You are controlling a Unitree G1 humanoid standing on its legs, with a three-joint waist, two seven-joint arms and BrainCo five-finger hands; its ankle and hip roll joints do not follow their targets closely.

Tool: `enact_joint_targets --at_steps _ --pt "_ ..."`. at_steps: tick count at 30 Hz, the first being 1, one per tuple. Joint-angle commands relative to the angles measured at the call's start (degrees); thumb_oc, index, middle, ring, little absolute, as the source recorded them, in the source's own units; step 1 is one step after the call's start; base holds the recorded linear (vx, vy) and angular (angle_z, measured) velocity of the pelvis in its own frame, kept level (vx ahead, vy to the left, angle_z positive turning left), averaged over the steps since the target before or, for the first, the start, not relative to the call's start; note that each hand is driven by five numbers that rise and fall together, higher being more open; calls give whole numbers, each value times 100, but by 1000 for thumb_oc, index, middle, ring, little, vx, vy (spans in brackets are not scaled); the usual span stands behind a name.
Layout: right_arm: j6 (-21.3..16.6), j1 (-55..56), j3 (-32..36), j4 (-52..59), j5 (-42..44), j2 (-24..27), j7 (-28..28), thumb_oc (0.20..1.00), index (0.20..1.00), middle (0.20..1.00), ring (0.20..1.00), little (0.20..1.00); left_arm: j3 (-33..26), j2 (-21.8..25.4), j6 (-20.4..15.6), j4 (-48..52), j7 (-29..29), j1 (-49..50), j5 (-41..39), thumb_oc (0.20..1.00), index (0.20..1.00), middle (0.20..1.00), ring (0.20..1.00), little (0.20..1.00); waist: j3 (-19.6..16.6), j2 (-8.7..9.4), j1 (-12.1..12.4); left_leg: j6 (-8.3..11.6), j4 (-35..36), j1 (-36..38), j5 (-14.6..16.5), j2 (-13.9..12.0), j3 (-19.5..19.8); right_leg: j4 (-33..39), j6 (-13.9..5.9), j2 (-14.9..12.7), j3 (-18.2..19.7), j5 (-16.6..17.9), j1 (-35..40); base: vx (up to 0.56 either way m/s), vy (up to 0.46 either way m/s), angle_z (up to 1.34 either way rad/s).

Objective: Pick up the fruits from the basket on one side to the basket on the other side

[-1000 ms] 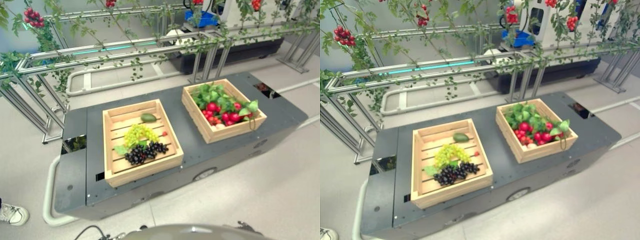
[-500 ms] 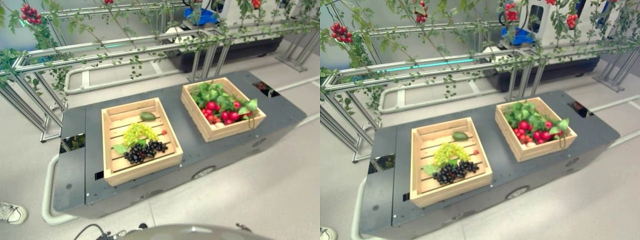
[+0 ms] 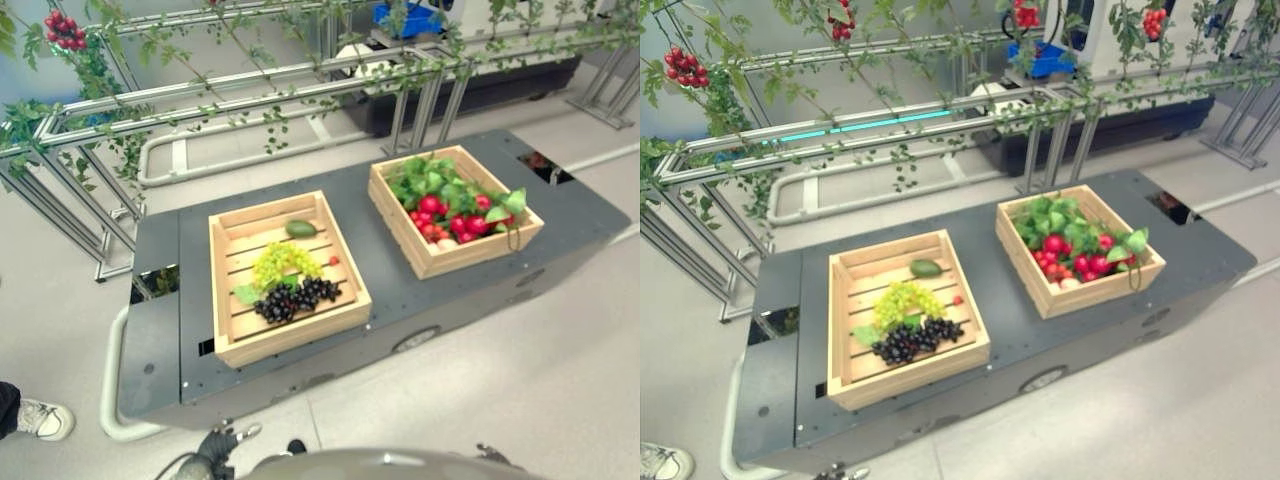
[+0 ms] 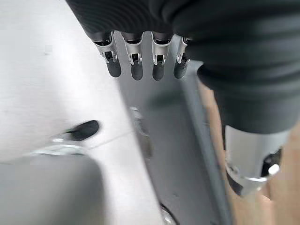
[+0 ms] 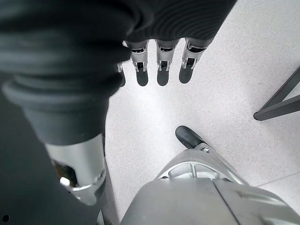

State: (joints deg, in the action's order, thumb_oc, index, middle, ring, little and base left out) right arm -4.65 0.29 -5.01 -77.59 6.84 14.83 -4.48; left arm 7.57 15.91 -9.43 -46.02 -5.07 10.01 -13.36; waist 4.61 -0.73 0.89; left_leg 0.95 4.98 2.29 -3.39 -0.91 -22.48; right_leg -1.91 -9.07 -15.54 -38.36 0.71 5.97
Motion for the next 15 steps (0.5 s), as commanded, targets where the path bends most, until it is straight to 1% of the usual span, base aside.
enact_joint_targets --at_steps 1,2,3,5,6,7,8,9,10,12,13,15 --pt "23 -333 111 -285 -131 102 -75 1000 1000 1000 1000 1000 -24 306 -126 1000 -277 -107 -395 1000 1000 1000 1000 1000 -62 -75 96 186 -33 230 350 44 171 186 -70 -176 -18 825 -589 12 9 5" --pt "25 -325 109 -283 -133 96 -74 1000 1000 1000 1000 1000 -30 322 -93 1053 -279 -71 -399 1000 1000 1000 1000 1000 -68 -69 96 186 -32 232 350 44 171 186 -70 -176 -17 825 -587 23 9 8" --pt "45 -338 161 -272 -131 109 -42 1000 1000 1000 1000 1000 -123 437 -53 1522 -370 43 -481 1000 1000 1000 1000 1000 -80 -74 120 188 -32 237 350 43 177 191 -76 -181 -22 829 -580 19 -1 6" --pt "83 -364 216 -265 -174 110 -10 1000 1000 1000 1000 1000 -312 619 -8 2147 -479 184 -480 1000 1000 1000 1000 1000 -99 -73 157 191 -33 252 348 35 185 190 -77 -187 -31 825 -557 33 -8 4" --pt "131 -427 282 -292 -192 116 38 1000 1000 1000 1000 1000 -571 758 28 2547 -503 230 -403 1000 1000 1000 1000 1000 -134 -66 188 194 -29 270 360 23 193 186 -82 -193 -30 822 -549 32 -12 2" --pt "133 -434 277 -295 -193 109 40 1000 1000 1000 1000 1000 -586 765 48 2575 -506 245 -401 1000 1000 1000 1000 1000 -132 -58 184 194 -30 271 361 23 191 186 -82 -193 -28 822 -550 57 -23 1" --pt "186 -503 286 -340 -190 75 80 1000 1000 1000 1000 1000 -820 834 79 2759 -484 232 -327 1000 1000 1000 1000 1000 -170 -38 215 198 -31 288 368 12 195 188 -84 -199 -18 818 -534 31 -14 0" --pt "187 -511 283 -343 -189 70 81 1000 1000 1000 1000 1000 -830 836 86 2766 -484 234 -324 1000 1000 1000 1000 1000 -166 -32 212 199 -32 288 368 12 193 188 -84 -199 -15 818 -535 67 -29 0" --pt "226 -568 241 -400 -183 7 125 1000 1000 1000 1000 1000 -967 913 110 2704 -413 65 -186 1000 1000 1000 1000 1000 -201 -7 232 209 -32 312 381 5 191 188 -83 -202 -10 806 -509 54 -22 -1" --pt "247 -612 211 -432 -170 -36 151 1000 1000 1000 1000 1000 -985 922 123 2555 -359 -69 -88 1000 1000 1000 1000 1000 -201 15 230 213 -31 328 391 0 188 186 -84 -204 -5 803 -496 59 -20 -2" --pt "269 -624 153 -454 -154 -91 184 1000 1000 1000 1000 1000 -1017 940 134 2275 -209 -347 90 1000 1000 1000 1000 1000 -226 42 218 219 -31 355 412 -9 183 172 -84 -204 -3 784 -481 68 -11 -1" --pt "276 -617 136 -438 -149 -105 202 1000 1000 1000 1000 1000 -1007 956 140 2158 -150 -483 210 1000 1000 1000 1000 1000 -223 54 205 221 -32 367 420 -9 178 164 -83 -198 -1 772 -473 58 -7 0"
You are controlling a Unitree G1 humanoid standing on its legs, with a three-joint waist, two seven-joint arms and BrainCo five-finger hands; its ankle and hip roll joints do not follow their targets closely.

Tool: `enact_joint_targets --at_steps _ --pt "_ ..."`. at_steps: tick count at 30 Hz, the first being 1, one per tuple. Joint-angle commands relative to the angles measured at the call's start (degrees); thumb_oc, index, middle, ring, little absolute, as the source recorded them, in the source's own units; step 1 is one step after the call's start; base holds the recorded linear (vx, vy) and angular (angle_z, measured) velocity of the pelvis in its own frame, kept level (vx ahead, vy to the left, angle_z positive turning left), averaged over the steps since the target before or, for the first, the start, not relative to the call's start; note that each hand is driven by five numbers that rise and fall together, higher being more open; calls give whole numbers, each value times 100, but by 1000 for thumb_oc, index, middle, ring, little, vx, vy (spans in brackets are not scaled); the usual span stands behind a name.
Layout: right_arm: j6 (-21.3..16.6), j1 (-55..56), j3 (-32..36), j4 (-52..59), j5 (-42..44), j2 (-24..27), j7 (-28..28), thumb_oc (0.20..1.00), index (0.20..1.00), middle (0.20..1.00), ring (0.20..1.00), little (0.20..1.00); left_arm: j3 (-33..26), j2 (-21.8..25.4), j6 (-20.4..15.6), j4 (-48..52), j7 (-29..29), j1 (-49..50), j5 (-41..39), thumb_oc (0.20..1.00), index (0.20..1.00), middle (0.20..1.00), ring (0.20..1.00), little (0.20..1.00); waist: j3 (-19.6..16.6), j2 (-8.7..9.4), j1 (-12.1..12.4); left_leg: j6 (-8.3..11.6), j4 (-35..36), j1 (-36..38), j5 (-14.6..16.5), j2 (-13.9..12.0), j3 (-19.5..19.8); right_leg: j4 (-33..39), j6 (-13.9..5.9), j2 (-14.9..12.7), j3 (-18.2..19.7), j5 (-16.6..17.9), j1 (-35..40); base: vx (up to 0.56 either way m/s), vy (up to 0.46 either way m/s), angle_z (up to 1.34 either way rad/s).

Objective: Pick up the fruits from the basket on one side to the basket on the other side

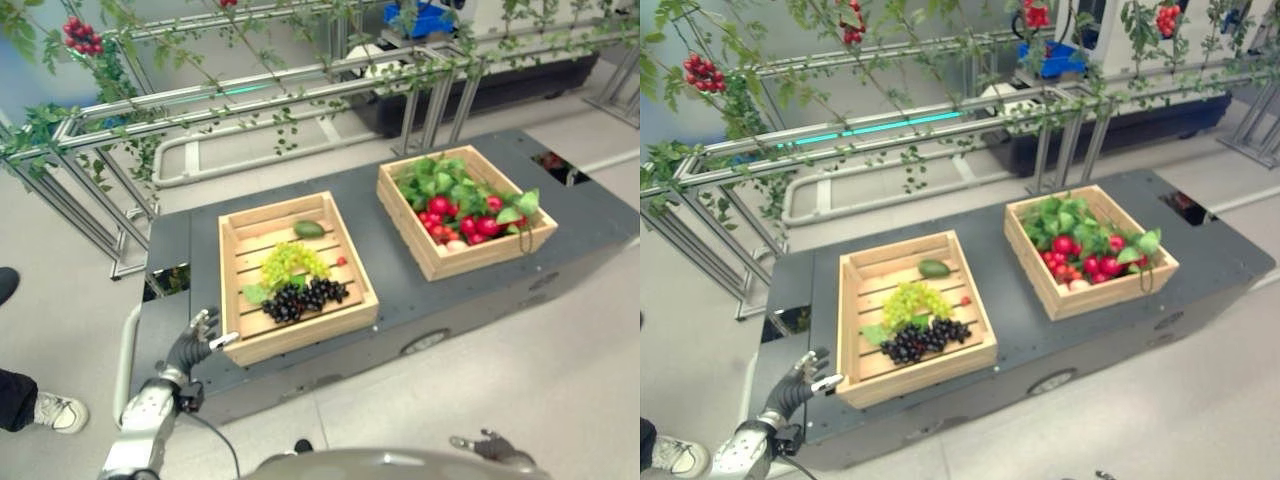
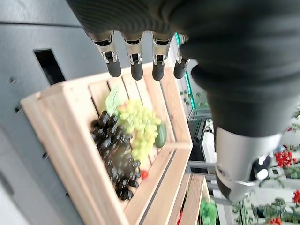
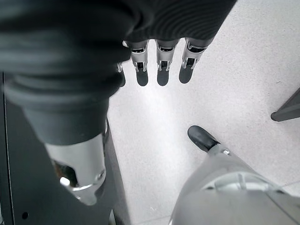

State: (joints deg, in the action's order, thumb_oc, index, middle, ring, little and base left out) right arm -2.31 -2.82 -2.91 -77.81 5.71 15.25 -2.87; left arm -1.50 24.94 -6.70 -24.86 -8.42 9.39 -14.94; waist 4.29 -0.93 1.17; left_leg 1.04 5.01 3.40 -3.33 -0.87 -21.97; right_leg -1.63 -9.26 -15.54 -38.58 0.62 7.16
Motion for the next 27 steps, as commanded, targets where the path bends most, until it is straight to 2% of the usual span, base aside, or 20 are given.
enact_joint_targets --at_steps 1,7,8,10,11,13,17,18,19,22,27 --pt "47 -268 -79 -393 -25 -158 59 1000 1000 1000 1000 1000 -96 78 -107 -75 252 -545 496 1000 1000 1000 1000 1000 -198 83 154 212 -35 268 425 -14 120 132 -65 -197 26 773 -590 70 -3 -2" --pt "90 -187 -97 -288 -11 -147 98 1000 1000 1000 1000 1000 28 290 85 -476 337 -983 996 1000 1000 1000 1000 1000 -212 133 53 198 -37 299 481 -13 67 108 -72 -159 89 740 -626 65 -2 -4" --pt "314 -84 -383 2130 -263 70 274 1000 1000 1000 1000 1000 -239 546 271 -431 365 -822 1233 1000 1000 1000 1000 1000 -147 210 -67 208 -41 321 488 -40 -17 102 -46 -83 236 735 -695 27 -33 -14" --pt "412 777 -163 3938 -596 384 576 1000 1000 1000 1000 1000 -494 867 525 -795 366 -953 1422 1000 1000 1000 1000 1000 -112 325 -302 214 -43 330 485 -56 -128 111 -29 -5 378 723 -781 25 -46 -39" --pt "414 1248 -66 4564 -753 393 729 1000 1000 1000 1000 1000 -490 1005 597 -921 304 -1065 1524 1000 1000 1000 1000 1000 -109 383 -386 210 -45 325 483 -50 -175 113 -16 29 422 718 -818 19 -60 -49" --pt "340 1767 45 5049 -901 376 930 1000 1000 1000 1000 1000 -382 1164 597 -1266 335 -1234 1622 1000 1000 1000 1000 1000 -97 466 -420 210 -57 307 485 -54 -218 106 -15 62 432 704 -839 10 -60 -44" --pt "316 1640 49 4541 -954 207 890 1000 1000 1000 1000 1000 172 1547 686 -1851 39 -1721 2009 1000 1000 1000 1000 1000 -69 466 -443 184 -82 275 528 -48 -252 88 -24 76 486 702 -901 11 -16 -12" --pt "308 1619 56 4519 -952 192 883 1000 1000 1000 1000 1000 189 1558 685 -1869 32 -1756 2008 1000 1000 1000 1000 1000 -58 475 -430 183 -85 272 530 -49 -253 87 -24 76 488 702 -904 26 2 -5" --pt "294 1522 47 4173 -914 105 810 1000 1000 1000 1000 1000 429 1824 690 -1804 -106 -1983 2258 1000 1000 1000 1000 1000 -45 438 -459 171 -84 284 554 -42 -266 80 -26 81 508 703 -929 22 5 -10" --pt "247 1447 54 3958 -821 16 771 1000 1000 1000 1000 1000 640 2130 669 -1691 -196 -2237 2494 1000 1000 1000 1000 1000 -6 434 -475 166 -74 312 577 -28 -290 80 -26 93 538 700 -948 27 -3 -15" --pt "155 1310 -41 3265 -643 -61 694 1000 1000 1000 1000 1000 1048 2312 623 -1586 -447 -2386 2853 1000 1000 1000 1000 1000 33 443 -476 156 -67 352 608 -18 -285 47 -24 91 517 677 -952 10 -8 -3"
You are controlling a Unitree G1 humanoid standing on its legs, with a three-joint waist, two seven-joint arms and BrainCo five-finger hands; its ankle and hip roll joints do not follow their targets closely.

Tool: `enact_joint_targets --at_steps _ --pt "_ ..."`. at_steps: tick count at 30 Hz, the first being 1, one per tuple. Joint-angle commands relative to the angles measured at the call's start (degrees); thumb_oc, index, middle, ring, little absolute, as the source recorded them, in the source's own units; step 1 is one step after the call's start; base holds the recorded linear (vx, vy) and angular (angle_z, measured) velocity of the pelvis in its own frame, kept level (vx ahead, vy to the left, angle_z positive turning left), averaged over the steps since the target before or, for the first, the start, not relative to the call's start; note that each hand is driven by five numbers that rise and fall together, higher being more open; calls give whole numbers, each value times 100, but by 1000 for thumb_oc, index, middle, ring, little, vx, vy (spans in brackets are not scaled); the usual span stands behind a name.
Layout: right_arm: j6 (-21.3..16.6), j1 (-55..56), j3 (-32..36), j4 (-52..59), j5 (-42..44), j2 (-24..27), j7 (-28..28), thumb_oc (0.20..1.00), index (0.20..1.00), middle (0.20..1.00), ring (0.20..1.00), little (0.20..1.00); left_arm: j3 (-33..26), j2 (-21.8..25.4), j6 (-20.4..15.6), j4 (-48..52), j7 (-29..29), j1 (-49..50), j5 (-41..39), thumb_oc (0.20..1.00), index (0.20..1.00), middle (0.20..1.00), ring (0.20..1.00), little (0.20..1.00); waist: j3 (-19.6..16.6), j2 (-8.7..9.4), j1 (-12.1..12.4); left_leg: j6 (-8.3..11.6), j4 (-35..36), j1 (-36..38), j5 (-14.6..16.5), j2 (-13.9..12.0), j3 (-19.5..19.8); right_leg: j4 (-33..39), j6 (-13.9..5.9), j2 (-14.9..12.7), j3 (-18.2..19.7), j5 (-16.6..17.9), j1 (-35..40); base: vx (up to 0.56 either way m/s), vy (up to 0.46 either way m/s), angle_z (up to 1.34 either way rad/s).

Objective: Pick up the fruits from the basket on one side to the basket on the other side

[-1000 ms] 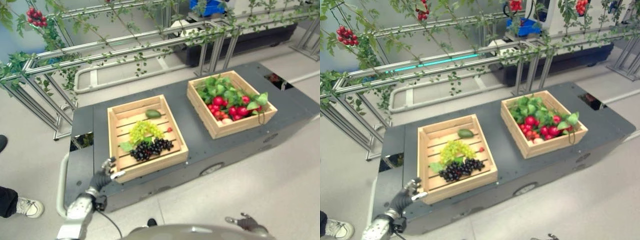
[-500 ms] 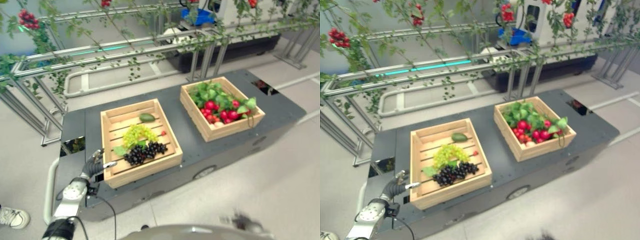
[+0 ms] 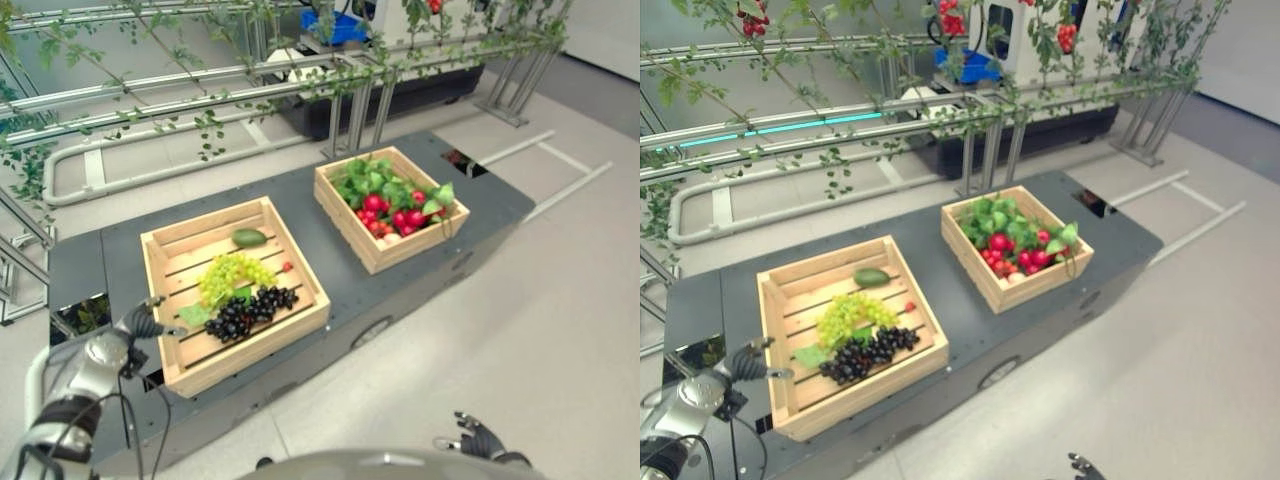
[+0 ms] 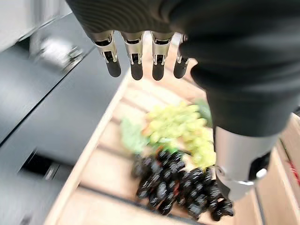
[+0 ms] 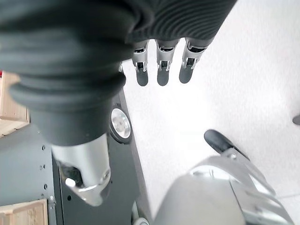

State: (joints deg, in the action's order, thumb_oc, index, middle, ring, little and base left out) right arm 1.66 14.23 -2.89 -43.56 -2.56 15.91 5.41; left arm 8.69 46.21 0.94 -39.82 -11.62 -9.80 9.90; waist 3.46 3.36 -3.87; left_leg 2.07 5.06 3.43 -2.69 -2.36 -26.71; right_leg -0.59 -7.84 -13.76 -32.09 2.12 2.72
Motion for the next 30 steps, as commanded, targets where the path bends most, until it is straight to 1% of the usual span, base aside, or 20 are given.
enact_joint_targets --at_steps 1,6,12,19,23,30 --pt "-277 -458 -75 -452 232 -160 -147 1000 1000 1000 1000 1000 93 213 -133 -7 -174 -504 396 1000 1000 1000 1000 1000 123 9 38 50 -65 358 551 133 192 -63 -170 -88 -139 525 -508 0 0 0" --pt "-377 -891 -374 -1853 479 -275 -170 1000 1000 1000 1000 1000 311 343 -205 118 -257 -542 564 1000 1000 1000 1000 1000 131 -56 90 49 -62 400 580 149 200 -76 -172 -104 -174 509 -479 0 0 0" --pt "-426 -1189 -525 -2904 683 -271 -128 1000 1000 1000 1000 1000 455 460 -279 240 -293 -609 572 1000 1000 1000 1000 1000 93 -117 138 55 -56 443 593 161 208 -65 -181 -98 -211 512 -434 0 0 0" --pt "-428 -1362 -600 -3382 629 -217 -134 1000 1000 1000 1000 1000 655 555 -361 319 -337 -718 637 1000 1000 1000 1000 1000 65 -164 160 58 -51 482 608 161 217 -53 -187 -92 -249 505 -398 2 1 0" --pt "-412 -1441 -528 -3523 625 -141 -167 1000 1000 1000 1000 1000 732 463 -350 430 -345 -834 554 1000 1000 1000 1000 1000 100 -199 158 52 -54 482 618 174 235 -90 -189 -104 -258 486 -421 0 0 0" --pt "-399 -1415 -342 -3508 666 80 -194 1000 1000 1000 1000 1000 860 300 -299 592 -330 -1003 481 1000 1000 1000 1000 1000 263 -260 106 46 -136 393 642 196 236 -166 -172 -123 -224 434 -546 0 0 0"
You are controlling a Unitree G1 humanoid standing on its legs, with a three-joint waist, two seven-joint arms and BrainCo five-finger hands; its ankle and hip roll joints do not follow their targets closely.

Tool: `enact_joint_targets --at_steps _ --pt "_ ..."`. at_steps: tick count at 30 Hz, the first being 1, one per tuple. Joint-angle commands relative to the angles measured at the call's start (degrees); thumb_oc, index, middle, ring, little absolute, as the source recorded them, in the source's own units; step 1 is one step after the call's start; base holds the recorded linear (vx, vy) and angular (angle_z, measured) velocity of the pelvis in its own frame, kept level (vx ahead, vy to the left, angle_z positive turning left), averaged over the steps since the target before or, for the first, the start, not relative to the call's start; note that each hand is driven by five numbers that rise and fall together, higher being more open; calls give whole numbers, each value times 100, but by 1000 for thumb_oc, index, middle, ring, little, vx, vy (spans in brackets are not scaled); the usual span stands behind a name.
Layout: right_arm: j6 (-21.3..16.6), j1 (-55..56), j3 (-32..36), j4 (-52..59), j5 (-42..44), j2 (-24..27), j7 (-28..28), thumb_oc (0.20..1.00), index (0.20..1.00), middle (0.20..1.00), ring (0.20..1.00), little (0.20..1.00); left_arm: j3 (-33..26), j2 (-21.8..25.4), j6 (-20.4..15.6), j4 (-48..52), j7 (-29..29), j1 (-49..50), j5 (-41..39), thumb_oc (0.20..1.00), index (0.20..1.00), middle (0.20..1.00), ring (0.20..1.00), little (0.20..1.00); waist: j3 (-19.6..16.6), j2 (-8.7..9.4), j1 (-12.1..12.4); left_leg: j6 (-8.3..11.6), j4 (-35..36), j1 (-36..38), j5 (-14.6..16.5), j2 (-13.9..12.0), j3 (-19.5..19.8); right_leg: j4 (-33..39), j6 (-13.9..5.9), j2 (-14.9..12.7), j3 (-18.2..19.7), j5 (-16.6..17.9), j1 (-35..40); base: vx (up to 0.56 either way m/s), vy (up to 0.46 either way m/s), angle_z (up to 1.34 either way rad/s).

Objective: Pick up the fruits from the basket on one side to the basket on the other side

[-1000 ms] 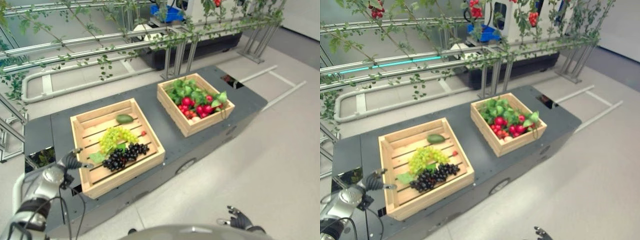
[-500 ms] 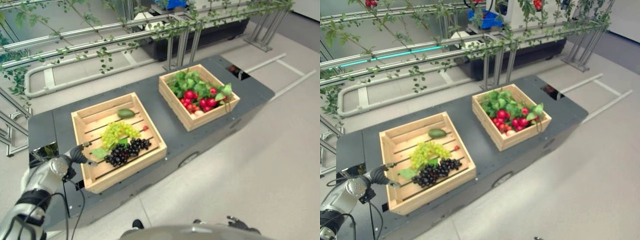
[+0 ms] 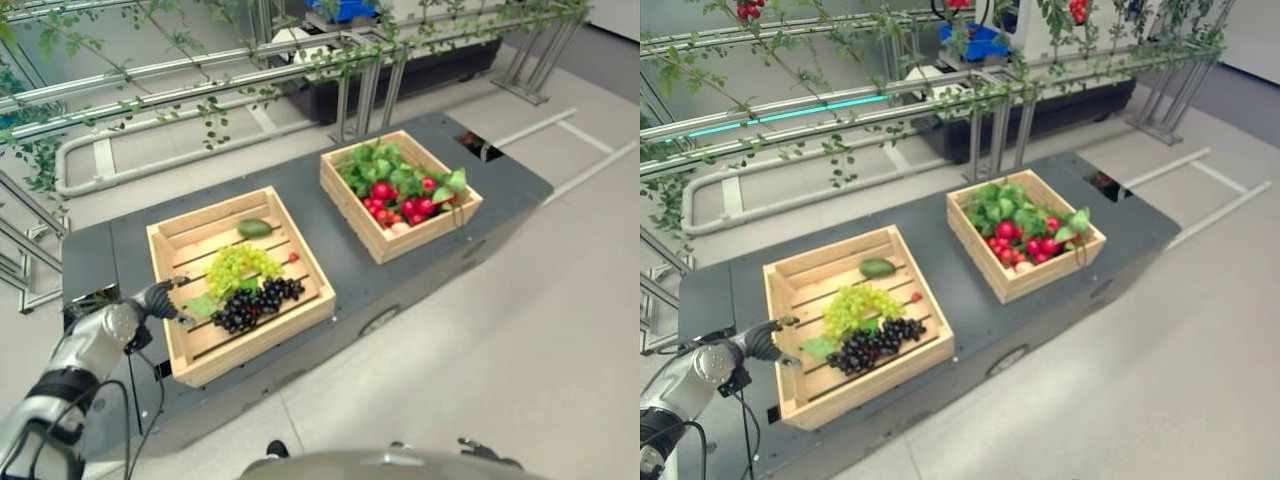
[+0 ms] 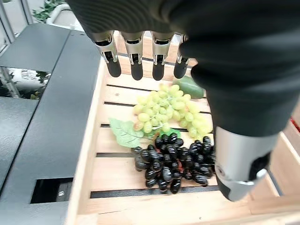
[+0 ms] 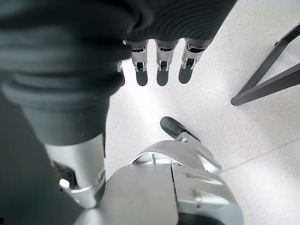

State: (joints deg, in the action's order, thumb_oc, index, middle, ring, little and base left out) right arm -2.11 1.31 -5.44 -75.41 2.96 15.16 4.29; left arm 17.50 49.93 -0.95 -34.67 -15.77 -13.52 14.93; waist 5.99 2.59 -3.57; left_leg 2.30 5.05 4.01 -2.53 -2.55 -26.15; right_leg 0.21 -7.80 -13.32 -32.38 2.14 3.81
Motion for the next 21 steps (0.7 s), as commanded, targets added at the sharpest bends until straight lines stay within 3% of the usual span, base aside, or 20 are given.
enact_joint_targets --at_steps 1,10,16,21 --pt "-22 -132 -44 -328 130 207 -90 1000 1000 1000 1000 1000 5 -90 -96 98 96 -679 -41 1000 1000 1000 1000 1000 31 -197 66 24 -161 300 632 213 177 -256 -178 -174 -185 432 -691 0 0 0" --pt "-54 -362 79 -165 349 444 -184 1000 1000 1000 1000 1000 247 -334 -91 16 417 -1277 -228 1000 1000 1000 1000 1000 435 -300 -39 44 -503 -211 633 159 172 -422 -152 -261 -79 429 -1153 -49 -6 0" --pt "-131 -701 -3 114 545 589 -306 1000 1000 1000 1000 1000 539 -579 -81 -73 710 -1823 -406 1000 1000 1000 1000 1000 1011 -289 -130 65 -1059 -853 738 24 142 -824 -100 -411 51 426 -1765 -105 -20 -3" --pt "-185 -881 -60 284 636 653 -414 1000 1000 1000 1000 1000 636 -809 -97 -268 924 -2080 -500 1000 1000 1000 1000 1000 1270 -290 -208 81 -1206 -1166 746 -47 83 -930 -77 -437 137 428 -2122 -66 -28 -6"
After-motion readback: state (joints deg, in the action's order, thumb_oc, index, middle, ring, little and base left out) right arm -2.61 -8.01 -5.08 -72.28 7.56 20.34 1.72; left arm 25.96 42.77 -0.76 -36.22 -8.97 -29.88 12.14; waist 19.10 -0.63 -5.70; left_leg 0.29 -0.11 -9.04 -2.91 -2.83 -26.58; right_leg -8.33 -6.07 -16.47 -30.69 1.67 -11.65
